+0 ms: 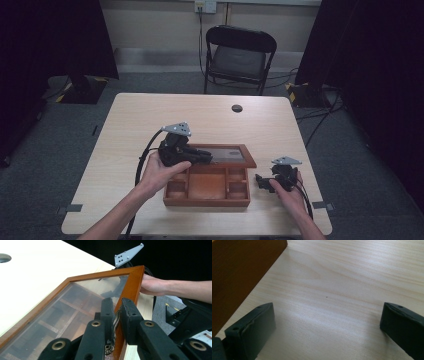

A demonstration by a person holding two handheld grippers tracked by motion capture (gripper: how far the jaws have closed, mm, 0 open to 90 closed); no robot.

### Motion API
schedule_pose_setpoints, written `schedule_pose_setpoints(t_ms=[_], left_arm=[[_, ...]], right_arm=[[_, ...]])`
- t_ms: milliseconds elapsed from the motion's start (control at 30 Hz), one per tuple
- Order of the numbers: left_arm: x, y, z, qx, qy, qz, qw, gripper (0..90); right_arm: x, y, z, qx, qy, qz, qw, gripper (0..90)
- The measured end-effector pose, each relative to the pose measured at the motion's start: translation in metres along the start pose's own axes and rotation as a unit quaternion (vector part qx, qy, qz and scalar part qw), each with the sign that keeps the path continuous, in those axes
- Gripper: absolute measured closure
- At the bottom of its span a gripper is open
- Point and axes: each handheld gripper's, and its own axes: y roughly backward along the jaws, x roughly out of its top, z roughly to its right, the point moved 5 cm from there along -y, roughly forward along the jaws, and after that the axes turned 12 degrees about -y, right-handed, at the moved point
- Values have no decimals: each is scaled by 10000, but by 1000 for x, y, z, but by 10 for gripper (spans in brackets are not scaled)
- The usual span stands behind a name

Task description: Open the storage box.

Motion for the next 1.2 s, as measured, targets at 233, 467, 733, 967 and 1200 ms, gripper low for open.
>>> schedule_pose_setpoints(t_ms=[233,467,733,967,1200], left_arm=[[5,2,-5,-4,55,101,9999,806],[10,4,-9,25,51,115,9999,807],[12,4,-11,13,48,71,10000,808],[16,5,-13,17,29,-30,10000,809],[19,6,-16,40,44,32,10000,809]], right_arm=[[0,0,0,-1,3,1,10000,0],[0,0,0,0,1,0,10000,0],[0,0,0,3,2,-2,10000,0],[0,0,0,3,-1,0,10000,0],[0,0,0,3,0,0,10000,0]])
